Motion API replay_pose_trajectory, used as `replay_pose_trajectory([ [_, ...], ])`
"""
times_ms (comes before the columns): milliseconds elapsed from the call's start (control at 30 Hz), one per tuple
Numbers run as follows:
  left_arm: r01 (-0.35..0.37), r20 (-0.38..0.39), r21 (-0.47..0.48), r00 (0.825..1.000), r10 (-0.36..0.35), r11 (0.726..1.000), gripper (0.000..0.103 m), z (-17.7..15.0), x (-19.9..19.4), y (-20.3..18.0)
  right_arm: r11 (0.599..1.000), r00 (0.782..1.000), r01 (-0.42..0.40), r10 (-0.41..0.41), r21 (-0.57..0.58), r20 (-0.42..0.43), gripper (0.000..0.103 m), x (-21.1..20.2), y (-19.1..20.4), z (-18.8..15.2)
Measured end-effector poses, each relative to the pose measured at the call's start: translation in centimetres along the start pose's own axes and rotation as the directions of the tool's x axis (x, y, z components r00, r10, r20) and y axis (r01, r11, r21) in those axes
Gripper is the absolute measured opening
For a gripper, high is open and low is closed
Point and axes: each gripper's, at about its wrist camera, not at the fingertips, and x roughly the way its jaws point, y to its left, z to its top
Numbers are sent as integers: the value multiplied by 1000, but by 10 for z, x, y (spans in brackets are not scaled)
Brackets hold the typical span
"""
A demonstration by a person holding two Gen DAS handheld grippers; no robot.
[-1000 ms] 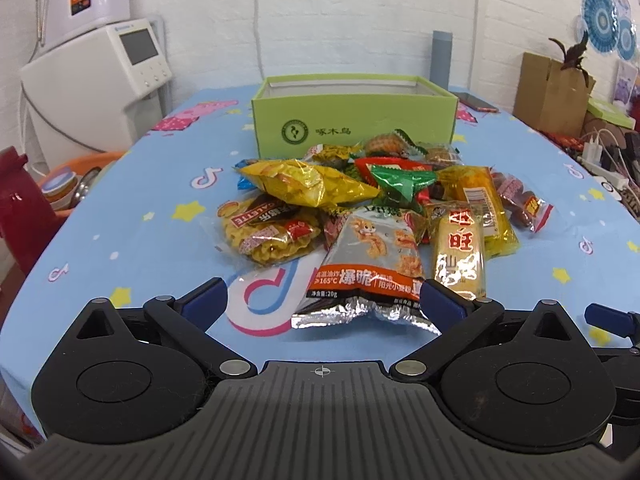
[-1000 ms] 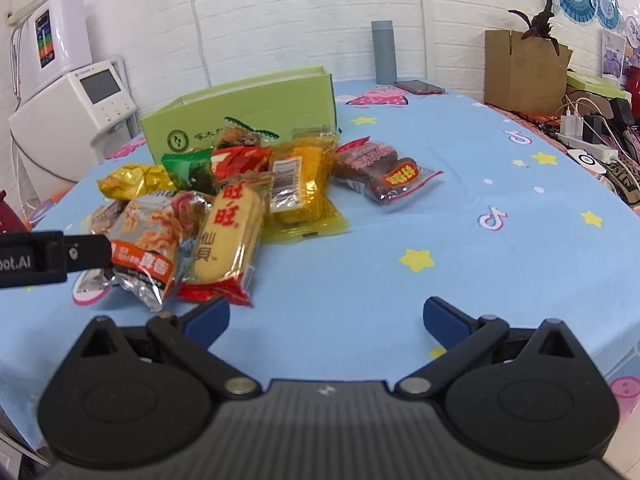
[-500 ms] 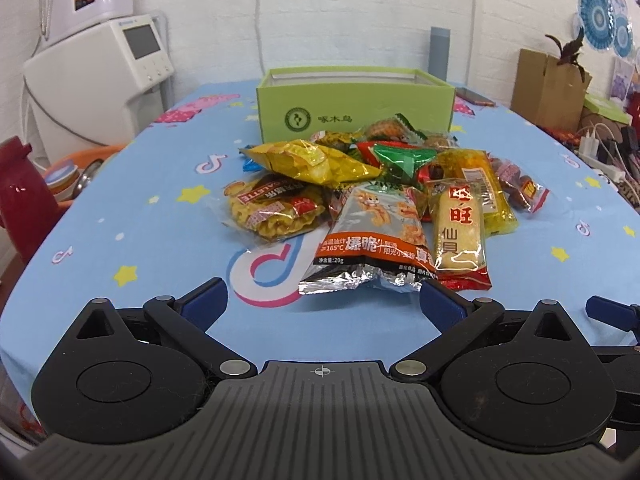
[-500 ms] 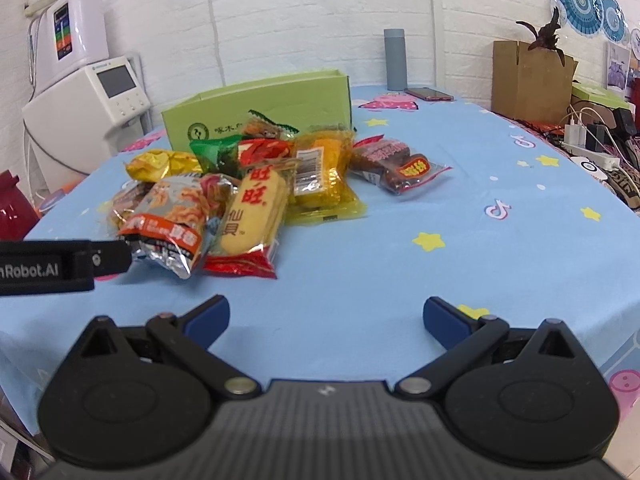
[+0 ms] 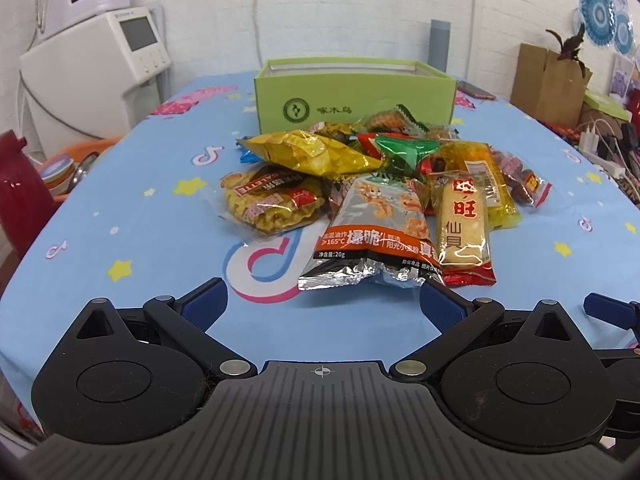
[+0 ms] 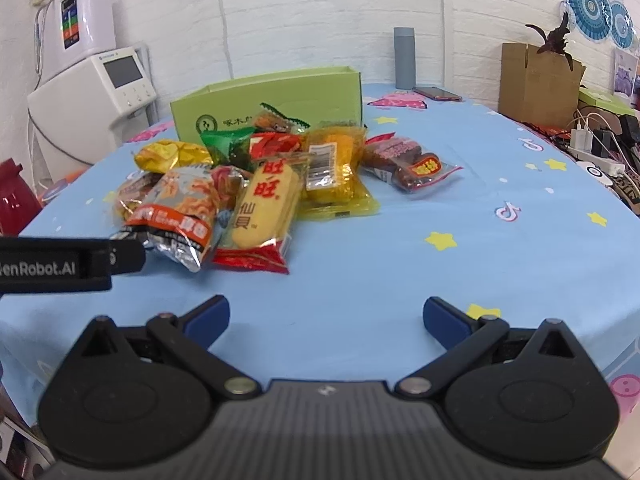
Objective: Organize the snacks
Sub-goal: 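Move the left gripper toward the silver-and-orange snack bag in the pile, then grasp the silver-and-orange snack bag with the left gripper and lift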
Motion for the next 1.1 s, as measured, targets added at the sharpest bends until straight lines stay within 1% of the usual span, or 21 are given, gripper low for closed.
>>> replay_pose_trajectory([
  [233, -7, -35, -1, 999, 7, 1000, 94, 9, 17, 0, 1000, 1000, 15, -15, 3, -16, 102, 15, -6, 7],
  [367, -8, -66, -2, 998, 8, 1000, 95, 12, 28, 3, 998, 998, 53, -53, -23, -21, 102, 26, -8, 11],
  [500, 29, -94, -20, 995, -31, 999, 95, 10, 32, 9, 997, 999, 49, -50, -60, -11, 102, 32, -9, 13],
  [633, 58, -79, -25, 995, -60, 998, 94, 14, 25, 16, 997, 999, 36, -33, -61, 40, 102, 30, -15, 6],
  [667, 74, -73, -28, 994, -75, 997, 94, 17, 23, 19, 997, 999, 36, -33, -74, 38, 102, 30, -14, 6],
  [733, 110, -67, -34, 991, -112, 993, 93, 24, 20, 28, 998, 1000, 19, -18, -56, 8, 103, 29, -16, 13],
  [767, 127, -67, -44, 989, -130, 991, 92, 28, 19, 33, 1000, 1000, -7, 8, -27, 17, 103, 25, -18, 16],
  [800, 143, -64, -61, 987, -147, 988, 92, 33, 18, 39, 999, 998, -46, 47, -13, 47, 103, 19, -19, 20],
  [833, 164, -59, -82, 984, -169, 983, 91, 39, 18, 45, 996, 993, -92, 93, -17, 75, 103, 13, -16, 24],
  [900, 211, -37, -116, 976, -216, 971, 91, 52, 18, 54, 982, 979, -177, 183, -67, 95, 103, 7, -3, 37],
  [967, 246, -29, -120, 968, -251, 962, 89, 62, 21, 57, 961, 960, -253, 263, -116, 90, 102, 11, 14, 47],
  [1000, 261, -39, -113, 963, -267, 959, 88, 65, 24, 56, 947, 949, -293, 304, -131, 81, 102, 17, 23, 51],
  [1033, 276, -54, -109, 957, -283, 955, 87, 67, 27, 56, 936, 940, -322, 334, -143, 64, 102, 23, 31, 54],
  [1100, 302, -86, -111, 946, -312, 947, 84, 68, 35, 55, 918, 931, -354, 365, -177, 31, 102, 35, 45, 55],
])
